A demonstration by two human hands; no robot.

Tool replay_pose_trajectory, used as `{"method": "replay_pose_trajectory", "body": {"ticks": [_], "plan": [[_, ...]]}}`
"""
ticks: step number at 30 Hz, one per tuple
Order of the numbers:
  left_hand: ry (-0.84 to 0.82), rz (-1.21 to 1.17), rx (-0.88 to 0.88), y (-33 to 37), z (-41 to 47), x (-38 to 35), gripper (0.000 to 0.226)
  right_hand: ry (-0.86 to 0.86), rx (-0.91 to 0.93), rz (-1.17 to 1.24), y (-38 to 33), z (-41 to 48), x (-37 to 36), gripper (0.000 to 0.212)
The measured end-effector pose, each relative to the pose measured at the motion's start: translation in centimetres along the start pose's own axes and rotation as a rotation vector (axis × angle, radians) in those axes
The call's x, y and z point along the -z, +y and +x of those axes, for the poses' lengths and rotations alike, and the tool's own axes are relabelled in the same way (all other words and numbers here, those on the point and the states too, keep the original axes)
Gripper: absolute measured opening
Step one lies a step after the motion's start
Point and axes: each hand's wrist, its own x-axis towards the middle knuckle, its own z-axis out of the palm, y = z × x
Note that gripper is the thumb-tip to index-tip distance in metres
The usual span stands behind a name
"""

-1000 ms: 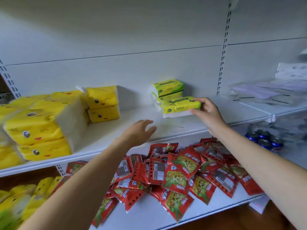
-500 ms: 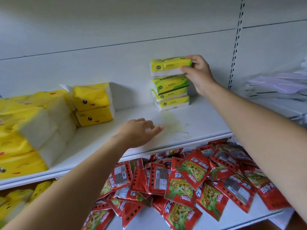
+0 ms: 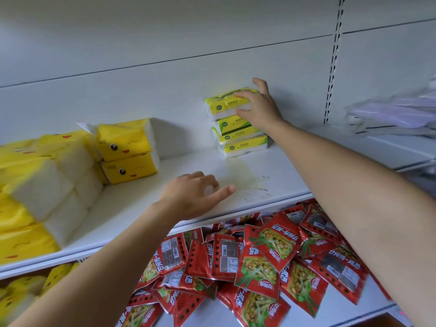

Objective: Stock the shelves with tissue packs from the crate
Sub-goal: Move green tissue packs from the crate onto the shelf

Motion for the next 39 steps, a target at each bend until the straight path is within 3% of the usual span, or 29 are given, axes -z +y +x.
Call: {"method": "replay_pose_trajectory", "body": {"ticks": [7,10,15,19,21,25,29,33,39], "plan": [[0.003,-0.003,0.009,-0.1,0.0,-0.4,0.077,0.124,-0.031,0.035,0.3,-0.3,-0.5,0.038],[0.024,-0.006,0.006,-0.1,0.1,-0.5,0.069,0.132,-0.058,0.040,0.7,-0.5,-0.5,0.036],[0.015,0.005,0.015,-0.3,-0.2,-0.9,0.067,0.154,-0.058,-0.025,0.1,-0.8,0.0,0.050],[-0.098,-0.054,-0.041,-0.6,-0.9,-0.3,0.067,0.169,0.028,-0.061,-1.7,-2.3,1.5,0.054],[-0.104,-0.135,-0.062,-1.3,-2.2,-0.1,0.067,0.129,0.075,-0.056,-3.4,-3.7,2.0,0.053],[0.070,-0.261,-0.059,-3.7,-6.8,0.3,0.060,0.051,0.157,0.047,-7.8,-8.3,1.4,0.050],[0.213,-0.270,-0.128,-7.3,-14.8,-0.1,0.065,-0.144,0.304,0.119,-13.8,-15.8,-1.6,0.049],[0.165,-0.225,-0.146,-13.1,-25.4,-2.7,0.077,-0.379,0.420,0.200,-20.5,-24.8,-6.4,0.049],[0.044,-0.247,0.301,-23.8,-41.5,-6.1,0.108,-0.708,0.475,0.319,-31.1,-35.8,-15.1,0.049]]}}
